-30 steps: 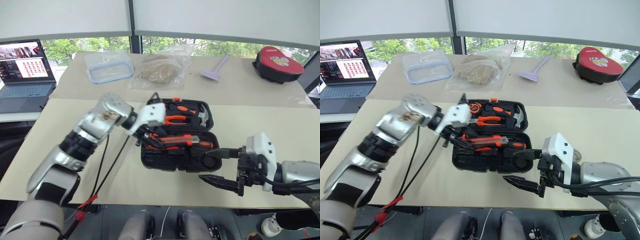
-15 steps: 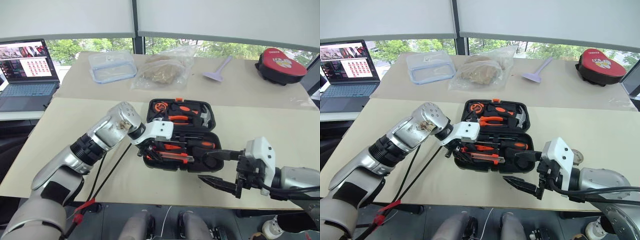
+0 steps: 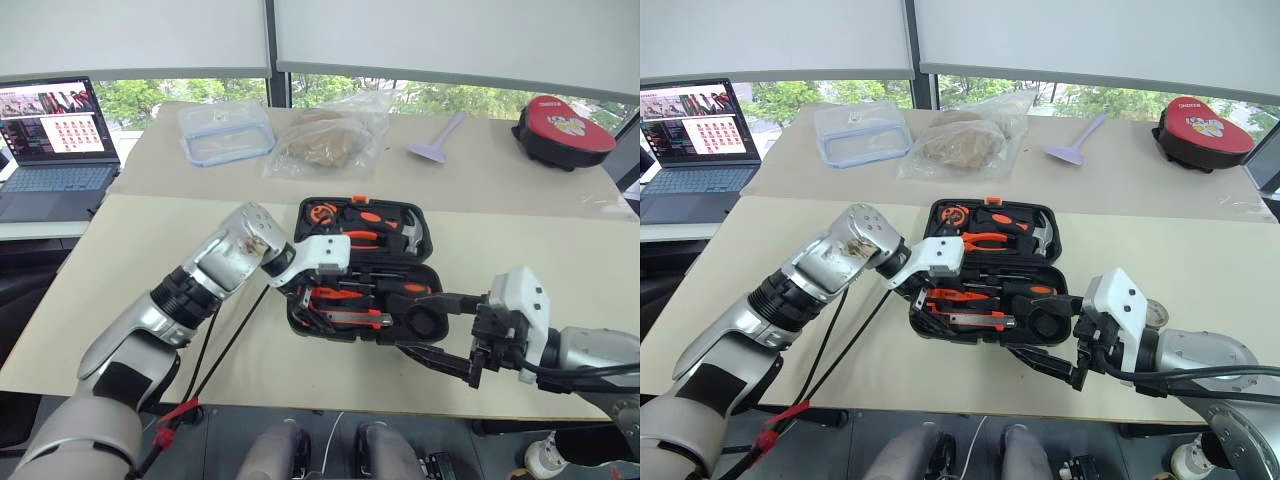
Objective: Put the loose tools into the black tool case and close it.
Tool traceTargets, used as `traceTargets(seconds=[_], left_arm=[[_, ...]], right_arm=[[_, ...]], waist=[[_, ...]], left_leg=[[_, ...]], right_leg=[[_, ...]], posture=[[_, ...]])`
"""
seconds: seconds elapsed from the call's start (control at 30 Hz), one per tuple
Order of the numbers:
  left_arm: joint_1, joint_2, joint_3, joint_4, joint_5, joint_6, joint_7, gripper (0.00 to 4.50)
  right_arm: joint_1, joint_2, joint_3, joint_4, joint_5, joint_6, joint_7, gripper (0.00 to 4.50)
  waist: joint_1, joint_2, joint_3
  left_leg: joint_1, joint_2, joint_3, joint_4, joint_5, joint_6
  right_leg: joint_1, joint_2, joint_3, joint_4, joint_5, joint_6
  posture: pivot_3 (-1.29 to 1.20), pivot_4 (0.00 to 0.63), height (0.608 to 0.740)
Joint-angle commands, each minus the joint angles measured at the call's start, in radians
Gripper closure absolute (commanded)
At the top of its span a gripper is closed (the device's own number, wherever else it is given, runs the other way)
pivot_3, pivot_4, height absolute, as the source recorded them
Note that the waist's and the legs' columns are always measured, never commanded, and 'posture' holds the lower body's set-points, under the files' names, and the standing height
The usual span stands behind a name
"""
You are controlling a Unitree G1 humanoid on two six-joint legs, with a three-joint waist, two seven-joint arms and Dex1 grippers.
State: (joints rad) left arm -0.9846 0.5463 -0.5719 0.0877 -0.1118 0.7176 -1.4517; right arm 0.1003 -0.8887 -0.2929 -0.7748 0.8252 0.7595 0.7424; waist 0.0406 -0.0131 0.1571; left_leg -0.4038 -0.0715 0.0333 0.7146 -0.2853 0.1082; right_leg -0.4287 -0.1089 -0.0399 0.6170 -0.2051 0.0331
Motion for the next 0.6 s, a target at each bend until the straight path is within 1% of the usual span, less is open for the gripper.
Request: traceTargets(seconds=[0.03, 0.07, 0.1, 0.13, 0.23, 0.4, 0.43, 0.47, 0.53, 0.6], left_arm=[[-0.02, 0.016, 0.065, -0.012, -0.028, -0.021, -0.001, 0.05], [-0.014, 0.027, 0.068, -0.012, -0.028, -0.033, -0.007, 0.57], [-0.007, 0.038, 0.069, -0.014, -0.026, -0.046, -0.016, 0.75], [-0.001, 0.052, 0.069, -0.014, -0.024, -0.059, -0.027, 1.17], [0.008, 0.091, 0.066, -0.019, -0.018, -0.099, -0.058, 2.1], [0.023, 0.138, 0.051, -0.025, -0.003, -0.168, -0.098, 4.03], [0.029, 0.148, 0.04, -0.026, 0.004, -0.182, -0.11, 4.34], [0.034, 0.155, 0.028, -0.027, 0.015, -0.199, -0.118, 4.43], [0.043, 0.158, 0.015, -0.024, 0.035, -0.224, -0.118, 4.43], [0.056, 0.135, -0.007, -0.007, 0.079, -0.271, -0.08, 4.43]], right_arm=[[-0.002, 0.01, -0.011, -0.009, -0.007, -0.03, -0.002, 0.0], [-0.003, 0.01, -0.011, -0.008, -0.007, -0.03, -0.002, 0.0], [-0.003, 0.01, -0.011, -0.008, -0.008, -0.03, -0.001, 0.0], [-0.003, 0.01, -0.012, -0.006, -0.01, -0.03, 0.0, 0.0], [-0.001, 0.009, -0.015, -0.003, -0.014, -0.03, 0.007, 0.0], [0.001, 0.01, -0.017, -0.001, -0.018, -0.03, 0.011, 0.0], [0.002, 0.01, -0.017, -0.002, -0.018, -0.029, 0.011, 0.0], [0.002, 0.011, -0.017, -0.004, -0.018, -0.028, 0.011, 0.0], [0.003, 0.011, -0.018, -0.004, -0.017, -0.027, 0.011, 0.0], [0.002, 0.011, -0.017, -0.005, -0.016, -0.026, 0.011, 0.0]], waist=[[0.0, 0.0, 0.0], [0.0, 0.0, 0.0], [0.0, 0.0, 0.0], [0.0, 0.0, 0.0], [-0.002, 0.0, 0.0], [0.0, 0.0, 0.0], [0.0, 0.0, 0.0], [0.0, 0.0, 0.0], [-0.001, 0.0, 0.0], [0.0, 0.0, 0.0]], left_leg=[[0.0, 0.0, 0.0, 0.0, 0.0, 0.0], [0.0, 0.0, 0.0, 0.0, 0.0, 0.0], [0.0, 0.0, 0.0, 0.0, 0.0, 0.0], [0.0, 0.0, 0.0, 0.0, 0.0, 0.0], [0.0, 0.0, 0.0, 0.0, 0.0, 0.0], [0.0, 0.0, 0.0, 0.0, 0.0, 0.0], [0.0, 0.0, 0.0, 0.0, 0.0, 0.0], [0.0, 0.0, 0.0, 0.0, 0.0, 0.0], [0.0, 0.0, 0.0, 0.0, 0.0, 0.0], [0.0, 0.0, 0.0, 0.0, 0.0, 0.0]], right_leg=[[0.0, 0.0, 0.0, 0.0, 0.0, 0.0], [0.0, 0.0, 0.0, 0.0, 0.0, 0.0], [0.0, 0.0, 0.0, 0.0, 0.0, 0.0], [0.0, 0.0, 0.0, 0.0, 0.0, 0.0], [0.0, 0.001, 0.0, 0.0, 0.0, 0.0], [0.0, 0.0, 0.0, 0.001, 0.0, 0.0], [0.0, 0.0, 0.0, 0.001, 0.0, 0.0], [0.0, 0.0, 0.0, 0.001, 0.0, 0.0], [0.0, 0.001, 0.0, 0.001, 0.0, 0.0], [0.0, 0.001, 0.0, 0.001, 0.0, 0.0]], posture=[[0.0, 0.15, 0.728], [0.0, 0.15, 0.728], [0.0, 0.15, 0.728], [0.0, 0.15, 0.728], [0.0, 0.15, 0.728], [0.0, 0.15, 0.728], [0.0, 0.15, 0.728], [0.0, 0.15, 0.728], [0.0, 0.15, 0.728], [0.0, 0.15, 0.728]])
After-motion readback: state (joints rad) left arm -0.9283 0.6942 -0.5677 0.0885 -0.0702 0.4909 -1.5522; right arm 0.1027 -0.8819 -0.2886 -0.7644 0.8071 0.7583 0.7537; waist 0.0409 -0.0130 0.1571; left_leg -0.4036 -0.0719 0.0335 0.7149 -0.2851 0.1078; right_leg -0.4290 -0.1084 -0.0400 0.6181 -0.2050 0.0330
